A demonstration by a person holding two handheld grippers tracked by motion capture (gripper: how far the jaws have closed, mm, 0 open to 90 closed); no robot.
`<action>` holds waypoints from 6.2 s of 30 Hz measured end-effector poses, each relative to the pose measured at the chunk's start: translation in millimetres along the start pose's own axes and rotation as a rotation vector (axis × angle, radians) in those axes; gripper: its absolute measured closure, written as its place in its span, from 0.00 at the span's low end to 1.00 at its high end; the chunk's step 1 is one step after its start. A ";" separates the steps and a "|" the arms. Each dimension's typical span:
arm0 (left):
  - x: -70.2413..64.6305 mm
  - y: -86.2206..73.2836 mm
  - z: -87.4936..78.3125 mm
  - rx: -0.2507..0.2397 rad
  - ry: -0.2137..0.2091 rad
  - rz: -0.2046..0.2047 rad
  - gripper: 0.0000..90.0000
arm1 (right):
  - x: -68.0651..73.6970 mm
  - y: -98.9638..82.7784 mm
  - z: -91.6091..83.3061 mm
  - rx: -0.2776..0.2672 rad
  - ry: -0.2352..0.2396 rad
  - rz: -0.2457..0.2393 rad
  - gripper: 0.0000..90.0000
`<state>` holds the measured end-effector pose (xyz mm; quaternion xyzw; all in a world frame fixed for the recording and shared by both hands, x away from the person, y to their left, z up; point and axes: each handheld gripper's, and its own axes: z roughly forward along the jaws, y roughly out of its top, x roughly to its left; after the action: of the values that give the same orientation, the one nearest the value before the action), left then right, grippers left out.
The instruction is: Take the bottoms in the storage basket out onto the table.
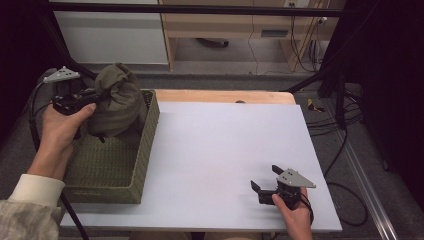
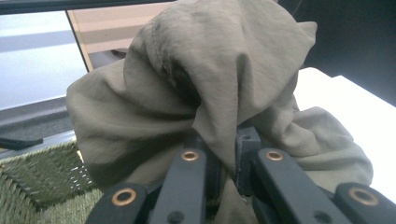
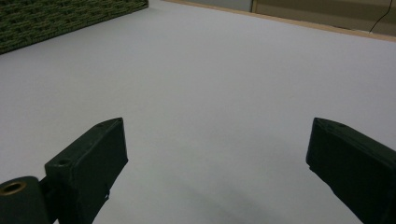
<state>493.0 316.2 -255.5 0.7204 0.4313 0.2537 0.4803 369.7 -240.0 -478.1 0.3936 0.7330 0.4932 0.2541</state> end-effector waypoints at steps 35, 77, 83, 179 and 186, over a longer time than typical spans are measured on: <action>-61.0 32.1 16.7 -0.008 -0.109 0.059 0.94 | -0.5 0.7 -1.6 -0.007 -0.004 0.004 0.06; -100.0 44.4 40.4 0.004 -0.186 0.054 0.94 | -1.2 1.2 -2.9 -0.012 -0.002 0.001 0.06; -104.1 47.2 42.6 0.002 -0.197 0.050 0.94 | -1.2 1.3 -2.8 -0.012 -0.001 0.001 0.06; -153.5 11.1 113.0 0.088 -0.293 0.058 0.94 | -1.4 0.8 -3.4 -0.008 0.006 -0.003 0.06; -153.4 8.2 115.7 0.092 -0.296 0.052 0.94 | -1.1 0.7 -3.1 -0.008 0.005 0.001 0.06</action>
<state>509.8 127.4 -288.0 0.7820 0.3484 0.1369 0.4983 368.2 -242.4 -476.3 0.3915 0.7316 0.4972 0.2535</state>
